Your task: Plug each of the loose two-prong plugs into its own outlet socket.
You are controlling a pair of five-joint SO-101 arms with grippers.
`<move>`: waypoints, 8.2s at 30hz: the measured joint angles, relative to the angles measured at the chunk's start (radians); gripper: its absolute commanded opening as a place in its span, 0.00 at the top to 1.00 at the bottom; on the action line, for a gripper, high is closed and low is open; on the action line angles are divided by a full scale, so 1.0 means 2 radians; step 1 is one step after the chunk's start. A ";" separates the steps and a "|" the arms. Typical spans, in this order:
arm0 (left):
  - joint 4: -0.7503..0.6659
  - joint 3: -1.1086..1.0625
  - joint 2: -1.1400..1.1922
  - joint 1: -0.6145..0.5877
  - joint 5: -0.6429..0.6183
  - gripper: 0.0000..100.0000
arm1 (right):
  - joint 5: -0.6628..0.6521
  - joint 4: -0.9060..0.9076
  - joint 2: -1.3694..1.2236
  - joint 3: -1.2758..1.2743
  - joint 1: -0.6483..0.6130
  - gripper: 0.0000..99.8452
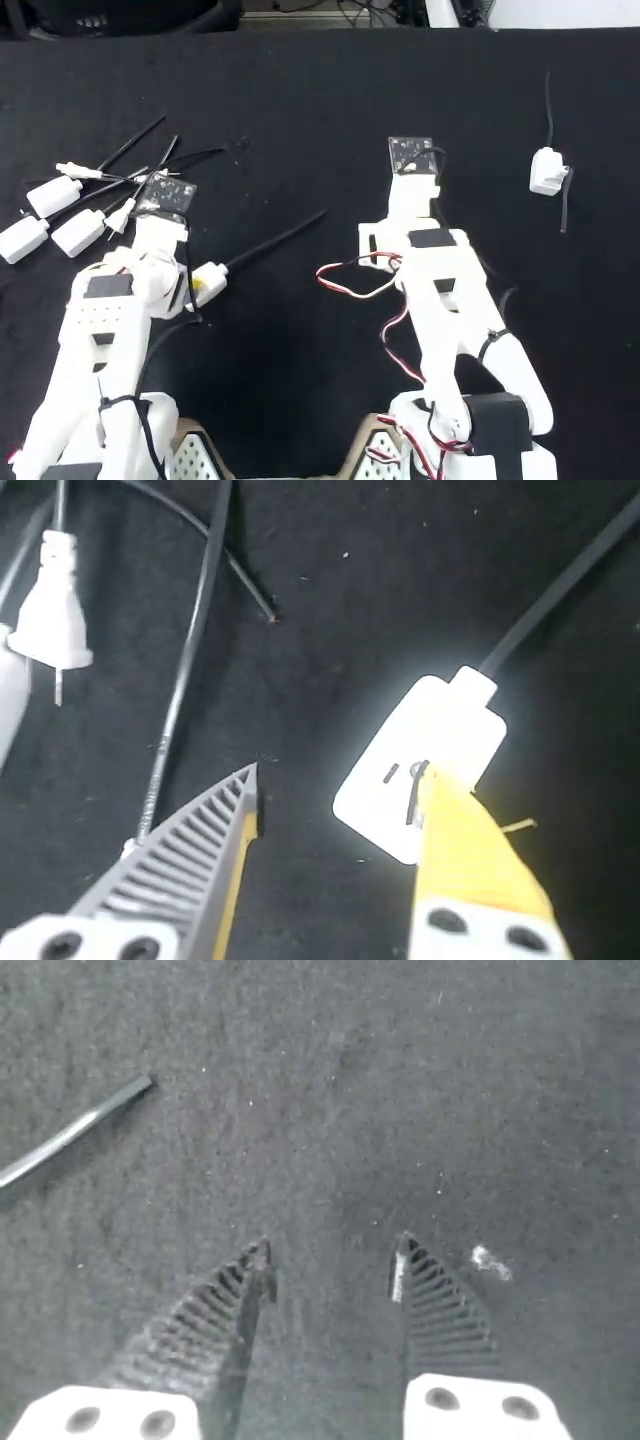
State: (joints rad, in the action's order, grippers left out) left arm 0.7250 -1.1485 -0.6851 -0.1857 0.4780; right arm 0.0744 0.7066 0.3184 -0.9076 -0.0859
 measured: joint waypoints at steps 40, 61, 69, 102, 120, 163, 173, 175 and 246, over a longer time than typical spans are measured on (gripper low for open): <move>0.250 0.147 -0.001 0.059 0.020 0.75 | 0.000 0.000 0.000 0.000 0.000 0.81; 0.094 -0.013 -0.001 0.000 0.096 0.75 | 0.000 0.000 0.000 0.000 0.000 0.81; 0.227 0.025 -0.001 0.135 0.096 0.75 | 0.000 0.000 0.000 0.000 0.000 0.81; -0.104 -0.044 0.041 0.176 -0.097 0.75 | 0.000 0.000 0.000 0.000 0.000 0.81; 0.177 0.184 0.170 0.012 -0.101 0.75 | 0.000 0.000 0.000 0.000 0.000 0.81; 0.089 0.175 0.177 0.201 -0.242 0.75 | 0.002 0.000 0.000 0.000 0.048 0.81; -0.029 0.190 0.218 0.043 -0.209 0.75 | 0.002 0.000 0.000 0.000 0.048 0.81; -0.077 0.189 0.249 0.020 -0.225 0.75 | 0.002 0.000 0.000 0.000 0.048 0.81; 0.275 0.316 0.334 -0.226 0.354 0.75 | 0.002 0.000 0.000 0.000 0.048 0.81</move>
State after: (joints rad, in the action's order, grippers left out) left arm 1.2743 -0.5163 -0.0176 -0.6368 1.1853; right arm 0.0775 0.7066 0.3184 -0.9076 0.0092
